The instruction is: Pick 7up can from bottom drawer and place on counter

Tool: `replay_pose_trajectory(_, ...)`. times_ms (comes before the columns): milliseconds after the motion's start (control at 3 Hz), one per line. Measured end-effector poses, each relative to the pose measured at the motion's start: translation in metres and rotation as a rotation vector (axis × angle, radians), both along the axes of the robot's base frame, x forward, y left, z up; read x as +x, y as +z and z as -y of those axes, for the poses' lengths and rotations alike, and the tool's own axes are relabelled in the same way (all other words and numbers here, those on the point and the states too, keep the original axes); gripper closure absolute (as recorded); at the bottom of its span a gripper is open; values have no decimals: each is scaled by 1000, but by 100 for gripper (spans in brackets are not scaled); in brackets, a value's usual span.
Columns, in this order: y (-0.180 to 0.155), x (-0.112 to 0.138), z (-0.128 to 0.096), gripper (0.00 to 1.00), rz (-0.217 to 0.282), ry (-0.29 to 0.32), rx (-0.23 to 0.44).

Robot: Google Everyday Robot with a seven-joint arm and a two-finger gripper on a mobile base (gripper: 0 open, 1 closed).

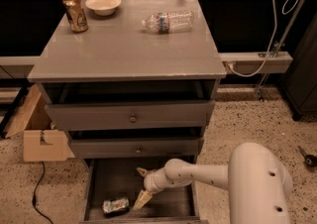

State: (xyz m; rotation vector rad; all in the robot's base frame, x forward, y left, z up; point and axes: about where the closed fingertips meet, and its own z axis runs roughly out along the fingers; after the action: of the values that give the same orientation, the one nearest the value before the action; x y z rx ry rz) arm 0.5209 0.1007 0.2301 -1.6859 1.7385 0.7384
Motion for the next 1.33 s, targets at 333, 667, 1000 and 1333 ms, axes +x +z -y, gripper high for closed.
replay_pose_trajectory(333, -5, 1, -4, 0, 0, 8, -3)
replay_pose_trajectory(667, -36, 5, -26, 0, 0, 53, -24)
replay_pose_trajectory(1000, -61, 10, -47, 0, 13, 78, -29)
replay_pose_trajectory(1333, -81, 4, -72, 0, 27, 121, -39)
